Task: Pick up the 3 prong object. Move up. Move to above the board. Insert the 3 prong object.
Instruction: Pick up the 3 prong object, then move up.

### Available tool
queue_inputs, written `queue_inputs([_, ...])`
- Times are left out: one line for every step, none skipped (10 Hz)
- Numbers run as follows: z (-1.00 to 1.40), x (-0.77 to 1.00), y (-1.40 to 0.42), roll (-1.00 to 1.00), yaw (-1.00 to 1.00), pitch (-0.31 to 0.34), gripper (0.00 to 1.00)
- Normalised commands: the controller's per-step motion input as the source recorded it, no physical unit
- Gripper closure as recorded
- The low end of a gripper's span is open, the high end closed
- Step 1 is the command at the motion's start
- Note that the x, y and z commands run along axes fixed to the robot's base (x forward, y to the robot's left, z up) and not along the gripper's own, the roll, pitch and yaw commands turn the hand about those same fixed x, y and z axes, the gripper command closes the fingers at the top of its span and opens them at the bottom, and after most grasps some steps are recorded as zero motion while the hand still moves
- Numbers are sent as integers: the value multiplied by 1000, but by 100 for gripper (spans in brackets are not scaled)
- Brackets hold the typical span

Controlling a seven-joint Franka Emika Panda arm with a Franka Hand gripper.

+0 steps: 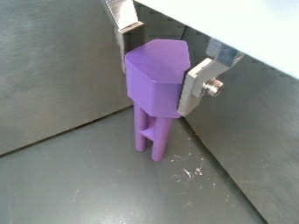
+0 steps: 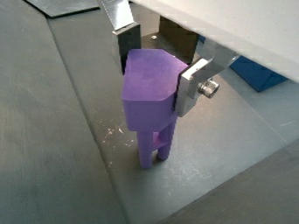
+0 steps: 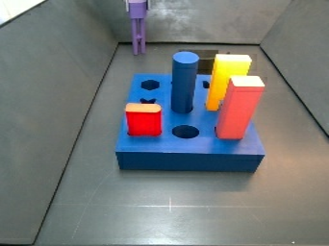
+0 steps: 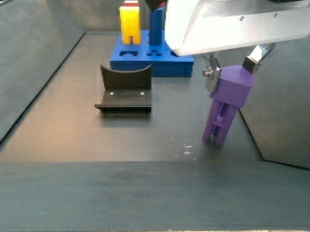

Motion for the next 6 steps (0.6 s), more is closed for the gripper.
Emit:
queue_inputs([0,0,0,0,0,0,100])
queue_inputs([0,0,0,0,0,0,100])
queue_inputs([0,0,0,0,0,0,100])
queue_inputs([833,0,0,0,0,0,100])
queue_inputs([823,-34,31,-8,31,4,100])
queue_inputs([713,-72,20,-1,29,28,100])
